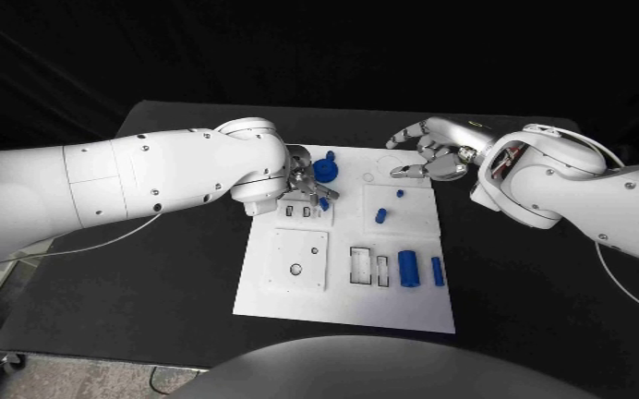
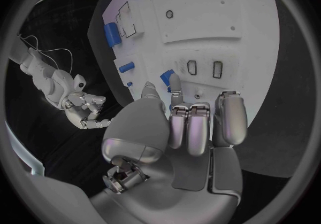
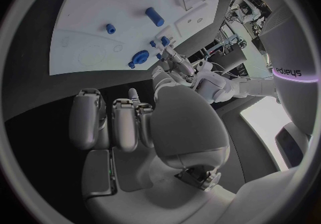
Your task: Assemble the parts on the task board
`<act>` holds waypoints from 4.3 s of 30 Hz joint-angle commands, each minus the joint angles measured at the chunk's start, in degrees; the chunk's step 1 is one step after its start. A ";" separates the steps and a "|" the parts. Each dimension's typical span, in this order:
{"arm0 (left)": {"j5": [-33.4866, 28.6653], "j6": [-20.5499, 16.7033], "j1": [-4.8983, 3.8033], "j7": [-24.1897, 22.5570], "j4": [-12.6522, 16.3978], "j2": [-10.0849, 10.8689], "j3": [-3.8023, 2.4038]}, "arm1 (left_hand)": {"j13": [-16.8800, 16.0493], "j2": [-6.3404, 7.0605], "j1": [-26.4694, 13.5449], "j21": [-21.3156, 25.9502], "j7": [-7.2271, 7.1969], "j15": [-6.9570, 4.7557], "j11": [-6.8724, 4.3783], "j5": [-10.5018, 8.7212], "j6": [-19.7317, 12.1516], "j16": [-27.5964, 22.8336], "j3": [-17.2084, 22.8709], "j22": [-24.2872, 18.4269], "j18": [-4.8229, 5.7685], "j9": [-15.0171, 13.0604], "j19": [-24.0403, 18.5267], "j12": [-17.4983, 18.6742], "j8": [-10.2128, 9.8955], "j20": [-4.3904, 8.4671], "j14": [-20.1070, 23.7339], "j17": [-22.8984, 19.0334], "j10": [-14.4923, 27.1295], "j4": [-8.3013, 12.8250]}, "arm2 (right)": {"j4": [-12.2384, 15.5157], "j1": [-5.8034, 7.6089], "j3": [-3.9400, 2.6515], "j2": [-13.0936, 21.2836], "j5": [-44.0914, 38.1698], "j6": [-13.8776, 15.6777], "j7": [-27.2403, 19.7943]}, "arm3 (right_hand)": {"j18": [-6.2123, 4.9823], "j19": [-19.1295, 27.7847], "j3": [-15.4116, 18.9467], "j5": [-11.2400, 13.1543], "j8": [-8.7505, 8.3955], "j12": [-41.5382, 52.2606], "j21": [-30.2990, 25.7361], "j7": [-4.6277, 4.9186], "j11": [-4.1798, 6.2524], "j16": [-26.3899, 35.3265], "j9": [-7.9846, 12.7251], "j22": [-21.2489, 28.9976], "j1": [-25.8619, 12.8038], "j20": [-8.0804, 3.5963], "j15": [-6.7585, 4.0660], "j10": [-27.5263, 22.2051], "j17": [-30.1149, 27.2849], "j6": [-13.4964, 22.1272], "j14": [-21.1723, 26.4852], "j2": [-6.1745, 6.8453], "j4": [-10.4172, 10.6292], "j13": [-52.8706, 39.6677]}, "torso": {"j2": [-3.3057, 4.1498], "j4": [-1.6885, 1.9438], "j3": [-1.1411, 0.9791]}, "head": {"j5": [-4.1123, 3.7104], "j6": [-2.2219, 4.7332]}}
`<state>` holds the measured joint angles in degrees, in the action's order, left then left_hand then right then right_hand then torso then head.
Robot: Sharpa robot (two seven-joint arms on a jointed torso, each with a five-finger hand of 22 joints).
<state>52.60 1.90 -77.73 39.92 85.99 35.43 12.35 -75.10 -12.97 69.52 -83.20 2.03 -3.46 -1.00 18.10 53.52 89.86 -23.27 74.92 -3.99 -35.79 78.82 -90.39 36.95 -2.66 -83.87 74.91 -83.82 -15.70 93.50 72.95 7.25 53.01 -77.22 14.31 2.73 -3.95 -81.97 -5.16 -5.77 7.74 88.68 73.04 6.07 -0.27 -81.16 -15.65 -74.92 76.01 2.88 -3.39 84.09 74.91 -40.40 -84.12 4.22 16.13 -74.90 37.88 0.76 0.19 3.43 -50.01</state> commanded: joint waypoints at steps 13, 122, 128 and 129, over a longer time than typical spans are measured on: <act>-0.15 0.77 0.45 2.78 -1.52 -1.32 -0.02 | -14.90 -0.16 1.56 0.68 0.10 -0.20 -0.29 0.55 -0.28 0.14 1.14 0.14 0.30 -0.59 -0.82 0.39 -0.79 -0.10 -6.13 15.09 -6.18 0.37 | -0.15 -0.06 0.00 -0.06 0.50 -1.51 0.23 | -0.21 0.17 -0.12 -0.33 0.26 -0.17 -0.15 -0.05 -0.42 -0.21 0.10 -5.56 -0.05 0.42 0.43 4.38 8.48 -0.53 -3.32 -0.63 -0.35 -14.16 | -0.02 0.03 -0.03 | -0.06 0.01; 1.03 3.67 1.07 3.09 1.28 3.77 0.14 | -14.90 11.65 7.49 3.41 0.16 -0.08 -0.25 14.26 0.47 0.14 28.88 0.03 -0.22 -8.44 -2.58 0.39 -9.60 -0.27 -6.13 15.09 -6.18 1.07 | -1.26 -1.19 0.00 0.32 3.94 -3.55 1.54 | -0.59 0.97 -0.19 -0.23 0.35 -1.37 -1.82 0.26 -0.67 1.06 0.39 -4.80 0.07 0.56 0.63 3.15 7.51 -1.03 -2.87 -1.72 -0.71 -13.39 | -0.08 0.05 -0.03 | 0.31 0.01; 1.08 3.78 1.12 3.09 1.45 3.89 0.14 | -14.90 12.12 7.13 3.49 0.19 -0.06 -0.23 14.24 0.48 0.14 29.93 0.05 -0.23 -8.68 -2.61 0.39 -9.74 -0.29 -6.13 15.09 -6.18 1.16 | -1.32 -1.23 0.00 0.30 4.02 -3.69 1.65 | -0.59 0.97 -0.19 -0.23 0.35 -1.37 -1.82 0.26 -0.67 1.06 0.39 -4.80 0.07 0.56 0.63 3.15 7.51 -1.03 -2.87 -1.72 -0.71 -13.39 | -0.12 0.01 -0.04 | 0.43 0.01; 1.09 3.78 1.13 3.08 1.49 3.91 0.14 | -14.90 12.12 7.13 3.49 0.19 -0.06 -0.23 14.24 0.48 0.14 29.93 0.05 -0.23 -8.68 -2.61 0.39 -9.74 -0.29 -6.13 15.09 -6.18 1.16 | -1.33 -1.24 0.00 0.29 4.03 -3.70 1.66 | -0.59 0.97 -0.19 -0.23 0.35 -1.37 -1.82 0.26 -0.67 1.06 0.39 -4.80 0.07 0.56 0.63 3.15 7.51 -1.03 -2.87 -1.72 -0.71 -13.39 | -0.12 0.00 -0.05 | 0.43 0.01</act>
<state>53.17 4.38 -76.74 39.88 87.33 39.36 12.39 -74.94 -1.17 76.57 -80.09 2.46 -3.71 -1.50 32.06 53.55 89.86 6.46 74.92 -4.00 -44.27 76.47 -90.16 27.46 -2.97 -83.89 74.91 -84.08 -14.57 92.21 71.78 7.25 53.29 -73.18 11.57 4.14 -3.94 -81.35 -5.33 -5.99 7.74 87.51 71.33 6.31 -0.47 -80.49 -15.31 -74.92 76.08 3.49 -3.18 83.89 74.92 -40.98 -83.91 3.24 15.65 -74.90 37.77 0.79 0.16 3.83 -50.01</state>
